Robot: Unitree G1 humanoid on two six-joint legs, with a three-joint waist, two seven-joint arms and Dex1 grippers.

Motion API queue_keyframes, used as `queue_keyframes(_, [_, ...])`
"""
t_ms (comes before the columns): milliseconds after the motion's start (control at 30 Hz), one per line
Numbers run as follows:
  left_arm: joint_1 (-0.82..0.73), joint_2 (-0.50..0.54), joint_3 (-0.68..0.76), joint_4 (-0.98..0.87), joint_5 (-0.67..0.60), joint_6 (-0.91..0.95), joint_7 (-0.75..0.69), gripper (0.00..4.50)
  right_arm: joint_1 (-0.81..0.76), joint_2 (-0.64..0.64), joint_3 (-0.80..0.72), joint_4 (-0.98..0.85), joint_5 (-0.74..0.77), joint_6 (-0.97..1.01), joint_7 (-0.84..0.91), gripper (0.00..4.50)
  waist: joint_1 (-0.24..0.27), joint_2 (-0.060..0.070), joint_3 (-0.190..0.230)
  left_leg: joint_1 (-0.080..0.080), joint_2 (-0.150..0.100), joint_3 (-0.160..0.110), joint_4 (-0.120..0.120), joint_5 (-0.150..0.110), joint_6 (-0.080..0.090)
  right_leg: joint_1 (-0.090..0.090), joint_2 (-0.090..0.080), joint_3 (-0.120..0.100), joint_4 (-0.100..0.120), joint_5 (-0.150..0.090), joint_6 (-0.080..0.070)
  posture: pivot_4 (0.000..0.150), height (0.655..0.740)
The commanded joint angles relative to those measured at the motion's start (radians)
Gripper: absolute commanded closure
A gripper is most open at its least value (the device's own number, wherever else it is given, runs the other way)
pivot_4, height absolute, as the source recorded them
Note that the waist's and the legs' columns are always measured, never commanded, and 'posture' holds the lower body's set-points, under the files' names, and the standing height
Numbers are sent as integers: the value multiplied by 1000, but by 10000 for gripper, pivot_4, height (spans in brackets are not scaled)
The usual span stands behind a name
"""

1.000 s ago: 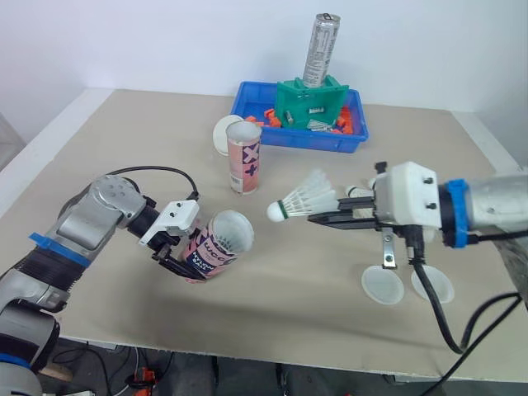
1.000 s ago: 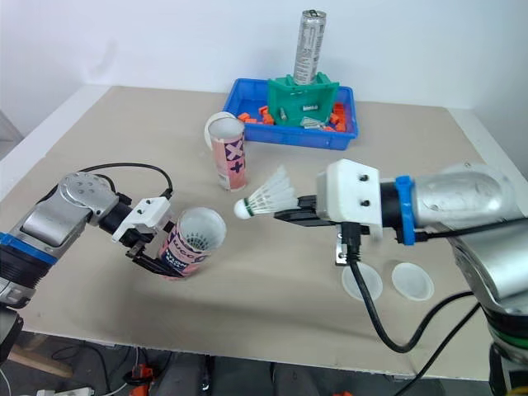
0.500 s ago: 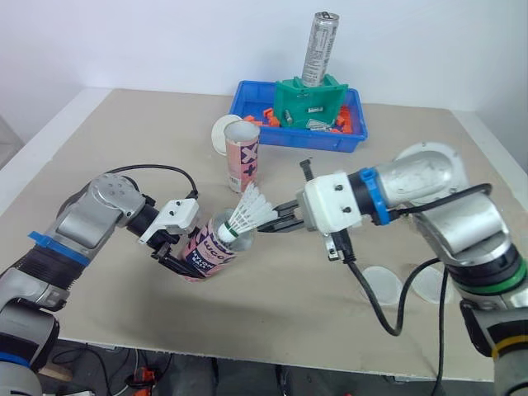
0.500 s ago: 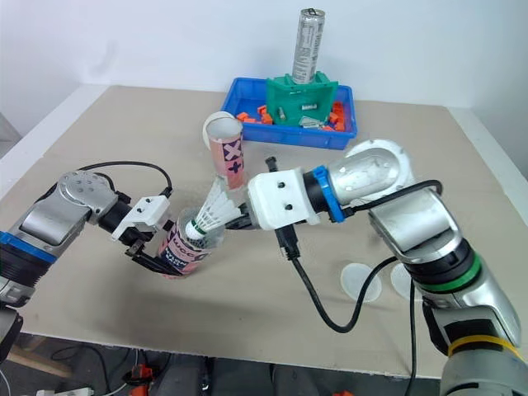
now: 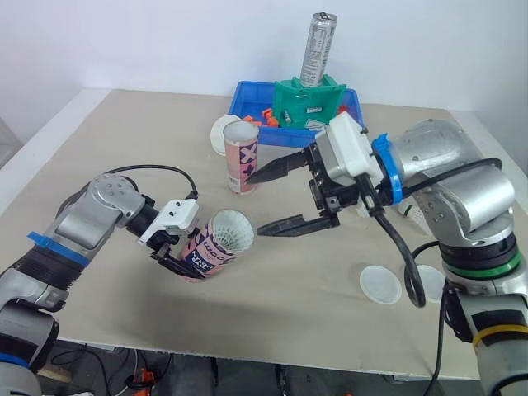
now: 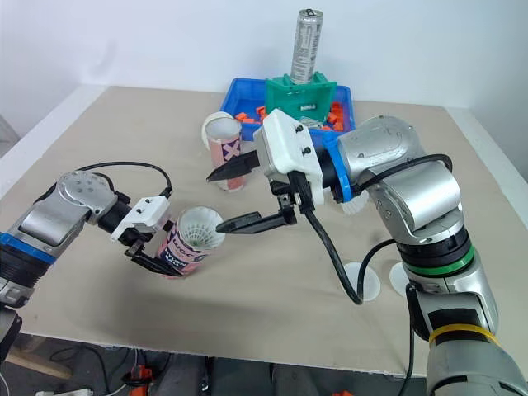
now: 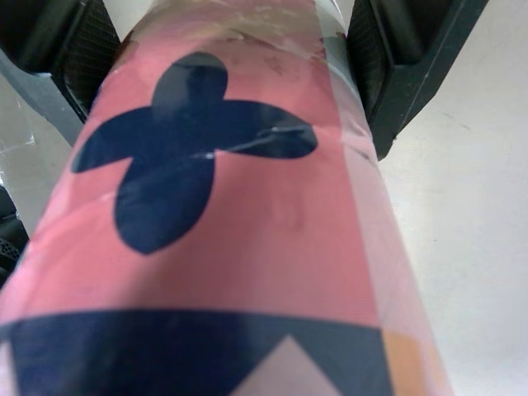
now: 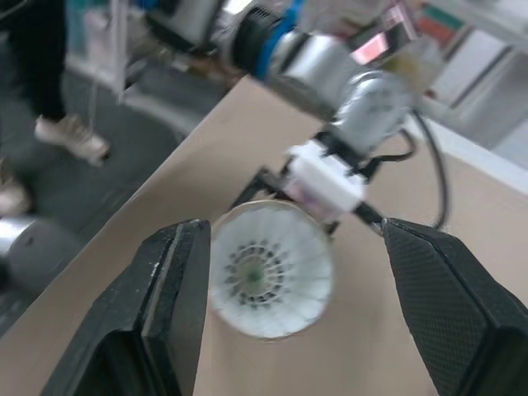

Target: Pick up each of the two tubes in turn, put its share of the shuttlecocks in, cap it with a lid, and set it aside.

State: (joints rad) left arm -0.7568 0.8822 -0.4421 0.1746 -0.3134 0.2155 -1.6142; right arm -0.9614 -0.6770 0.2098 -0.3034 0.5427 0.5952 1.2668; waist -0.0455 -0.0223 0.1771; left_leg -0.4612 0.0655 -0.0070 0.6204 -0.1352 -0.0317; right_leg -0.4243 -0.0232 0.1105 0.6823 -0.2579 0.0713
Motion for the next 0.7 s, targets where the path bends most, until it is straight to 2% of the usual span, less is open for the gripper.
queue_keyframes(33, [5, 10, 7, -19, 2, -6, 0, 12604, -7, -3, 7, -11, -7, 21, -7, 16838, 0, 0, 0, 0, 0, 0, 0, 0, 0, 0, 0, 0, 0, 0, 0, 1500, 7275])
queue_keyframes(100, [5, 11, 7, -18, 2, -8, 0, 12604, 0, -20, 52, -8, -63, -15, 12, 26080, 0, 0, 0, 0, 0, 0, 0, 0, 0, 0, 0, 0, 0, 0, 0, 1500, 7275])
queue_keyframes(133, [6, 10, 7, -16, 3, -9, 0, 12604, -3, -23, 71, -1, -89, -34, 20, 32113, 0, 0, 0, 0, 0, 0, 0, 0, 0, 0, 0, 0, 0, 0, 0, 1500, 7275])
queue_keyframes(167, [7, 10, 7, -15, 4, -10, 0, 12604, -12, -19, 82, 7, -100, -38, 25, 35220, 0, 0, 0, 0, 0, 0, 0, 0, 0, 0, 0, 0, 0, 0, 0, 1500, 7275])
queue_keyframes(233, [9, 8, 7, -13, 6, -13, 0, 12604, -31, -5, 93, 22, -114, -51, 32, 44856, 0, 0, 0, 0, 0, 0, 0, 0, 0, 0, 0, 0, 0, -1, 0, 1500, 7275])
queue_keyframes(400, [13, 9, 10, -15, 8, -16, 0, 12604, -95, 44, 153, 80, -179, -92, 55, 44856, 0, 0, 0, 0, 0, 0, 0, 0, 0, 0, 0, 0, 0, 0, 0, 1500, 7275])
queue_keyframes(533, [15, 11, 16, -21, 7, -13, 0, 12604, -167, 75, 267, 133, -263, -25, 68, 44856, 0, 0, 0, 0, 0, 0, 0, 0, 0, -1, 0, 0, 0, 0, 0, 1500, 7275])
queue_keyframes(700, [28, 13, 24, -32, 9, -10, 0, 12604, -240, 104, 343, 140, -261, 78, 148, 44856, 0, 0, 0, 0, 0, 0, -1, 0, 0, -1, 0, 0, 1, -1, -1, 1500, 7275])
